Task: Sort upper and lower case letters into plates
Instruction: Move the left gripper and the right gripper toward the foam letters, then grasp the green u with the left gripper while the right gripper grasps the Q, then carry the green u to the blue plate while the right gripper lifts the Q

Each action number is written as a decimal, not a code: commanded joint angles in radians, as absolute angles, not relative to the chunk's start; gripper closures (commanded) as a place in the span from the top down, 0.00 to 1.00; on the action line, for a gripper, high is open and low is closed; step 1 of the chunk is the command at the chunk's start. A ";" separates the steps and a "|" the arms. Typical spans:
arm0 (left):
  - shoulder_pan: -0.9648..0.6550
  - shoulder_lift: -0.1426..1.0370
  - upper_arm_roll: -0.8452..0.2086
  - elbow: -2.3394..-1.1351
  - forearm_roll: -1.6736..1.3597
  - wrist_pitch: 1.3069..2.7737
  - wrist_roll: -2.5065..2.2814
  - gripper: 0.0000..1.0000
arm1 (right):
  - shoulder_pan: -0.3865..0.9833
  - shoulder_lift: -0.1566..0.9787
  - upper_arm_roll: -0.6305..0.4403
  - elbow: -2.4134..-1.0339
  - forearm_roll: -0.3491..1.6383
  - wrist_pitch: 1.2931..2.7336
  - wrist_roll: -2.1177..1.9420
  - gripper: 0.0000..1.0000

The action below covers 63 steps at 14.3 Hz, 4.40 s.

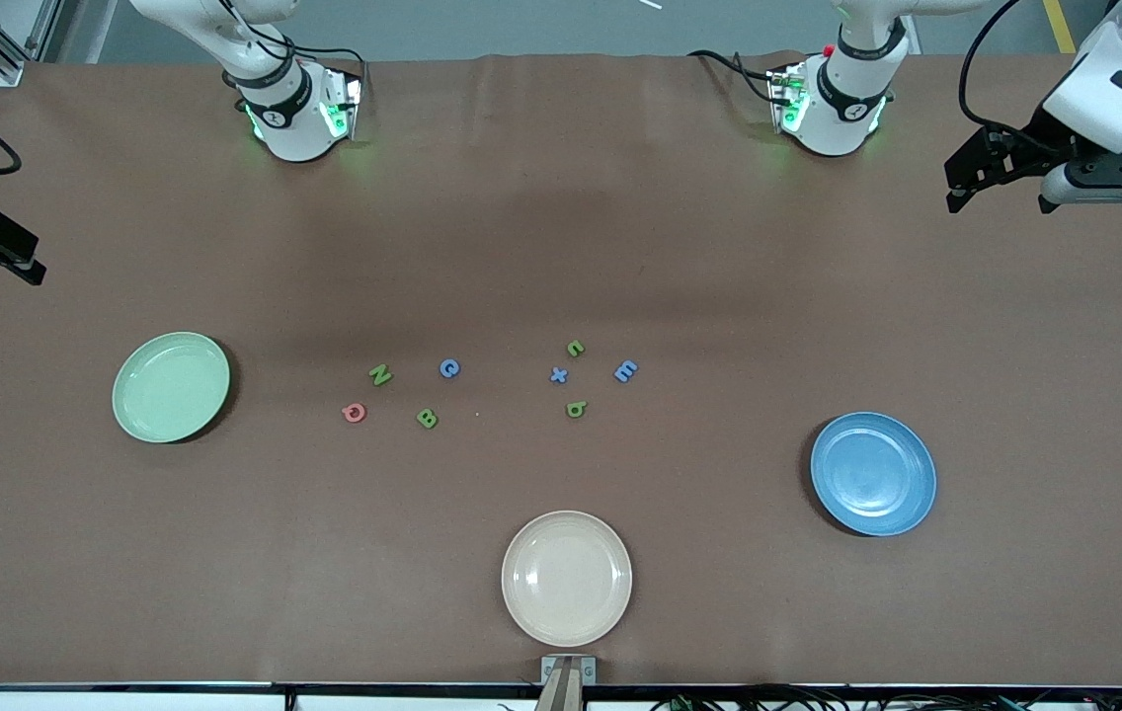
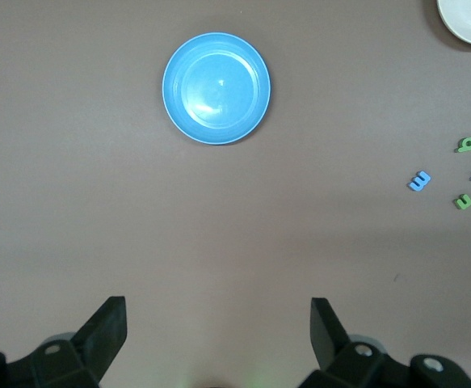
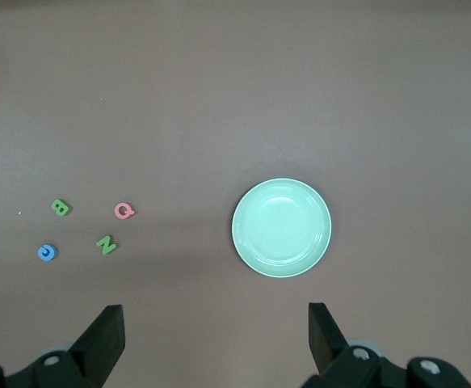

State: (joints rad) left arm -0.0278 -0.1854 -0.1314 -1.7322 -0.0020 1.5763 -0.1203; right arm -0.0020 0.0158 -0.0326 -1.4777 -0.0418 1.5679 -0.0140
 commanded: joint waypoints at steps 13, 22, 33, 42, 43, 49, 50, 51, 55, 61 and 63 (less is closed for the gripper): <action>-0.092 0.177 -0.483 -1.756 0.017 1.900 -0.518 1.00 | 0.083 0.098 -0.023 -1.451 0.012 1.568 0.115 1.00; -0.343 0.652 -0.485 -1.661 0.368 2.262 -0.917 0.86 | 0.251 0.321 -0.023 -1.621 0.025 1.858 0.176 1.00; -0.428 0.801 -0.469 -1.626 0.370 2.373 -0.983 0.64 | 0.296 0.480 -0.025 -1.878 0.009 2.342 -0.085 1.00; -0.522 0.810 -0.359 -1.612 0.368 2.375 -1.008 0.53 | 0.265 0.568 -0.023 -1.893 0.014 2.419 -0.498 0.96; -0.522 0.811 -0.359 -1.612 0.368 2.375 -1.008 0.48 | 0.267 0.568 -0.023 -1.894 0.014 2.419 -0.500 0.86; -0.512 0.802 -0.359 -1.600 0.371 2.365 -1.005 0.00 | 0.268 0.607 -0.012 -1.893 0.025 2.427 -0.500 0.75; -0.500 0.792 -0.359 -1.601 0.371 2.358 -1.005 0.00 | 0.268 0.607 -0.012 -1.893 0.025 2.422 -0.499 0.75; -0.477 0.754 -0.359 -1.608 0.371 2.336 -1.006 0.00 | 0.268 0.607 -0.011 -1.893 0.026 2.416 -0.499 0.75; -0.332 0.632 -0.360 -1.611 0.374 2.197 -0.915 0.00 | 0.264 0.607 0.003 -1.894 0.026 2.416 -0.499 0.75; -0.060 0.615 -0.359 -1.626 0.386 2.161 -0.646 0.00 | 0.264 0.609 0.008 -1.894 0.026 2.425 -0.503 0.58; 0.021 0.626 -0.359 -1.626 0.434 2.161 -0.557 0.00 | 0.264 0.609 0.008 -1.894 0.026 2.425 -0.503 0.47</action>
State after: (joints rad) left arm -0.0364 0.6297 -0.3470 -1.6091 0.3887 2.1597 -0.6159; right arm 0.2724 0.6127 -0.0069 -1.8792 0.0069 2.4168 -0.4819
